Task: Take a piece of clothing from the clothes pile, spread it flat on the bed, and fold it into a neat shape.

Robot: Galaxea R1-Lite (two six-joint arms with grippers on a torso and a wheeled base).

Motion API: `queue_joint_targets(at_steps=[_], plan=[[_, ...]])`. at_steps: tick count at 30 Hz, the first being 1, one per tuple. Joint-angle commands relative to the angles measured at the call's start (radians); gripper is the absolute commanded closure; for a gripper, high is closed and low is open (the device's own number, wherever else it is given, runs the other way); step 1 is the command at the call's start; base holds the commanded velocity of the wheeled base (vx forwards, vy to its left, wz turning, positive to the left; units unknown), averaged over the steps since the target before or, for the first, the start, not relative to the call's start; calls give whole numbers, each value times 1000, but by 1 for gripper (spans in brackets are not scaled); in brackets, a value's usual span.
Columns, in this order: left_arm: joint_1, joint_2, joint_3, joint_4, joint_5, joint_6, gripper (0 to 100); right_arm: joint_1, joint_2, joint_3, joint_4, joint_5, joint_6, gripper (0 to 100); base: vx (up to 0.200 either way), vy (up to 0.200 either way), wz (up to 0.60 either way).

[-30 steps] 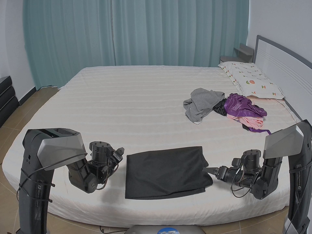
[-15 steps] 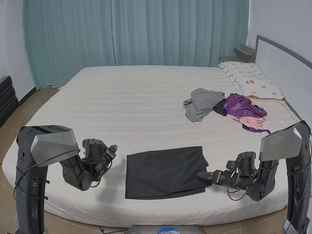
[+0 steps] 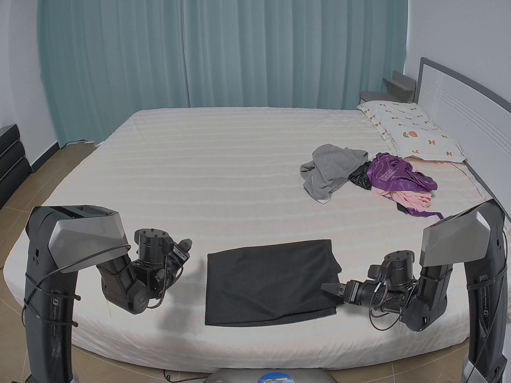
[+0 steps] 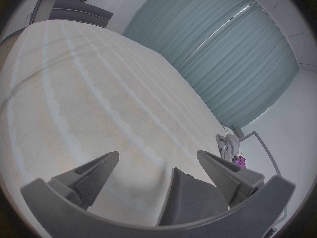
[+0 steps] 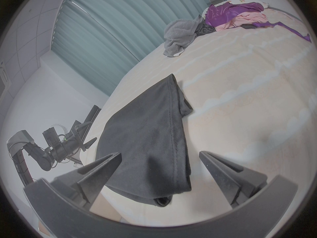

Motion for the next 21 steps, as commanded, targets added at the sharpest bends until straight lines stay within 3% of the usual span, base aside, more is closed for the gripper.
queue_joint_targets(at_steps=[1, 2, 21], plan=[[-2, -1, -1, -1, 1, 0, 0, -8, -17, 31, 0, 0, 0, 0, 0, 0, 0], [-2, -1, 1, -1, 1, 0, 0, -10, -21, 40, -1, 0, -1, 100, 0, 0, 0], [0, 1, -1, -1, 1, 2, 0, -33, -110, 136, 5, 6, -14, 100, 0, 0, 0]])
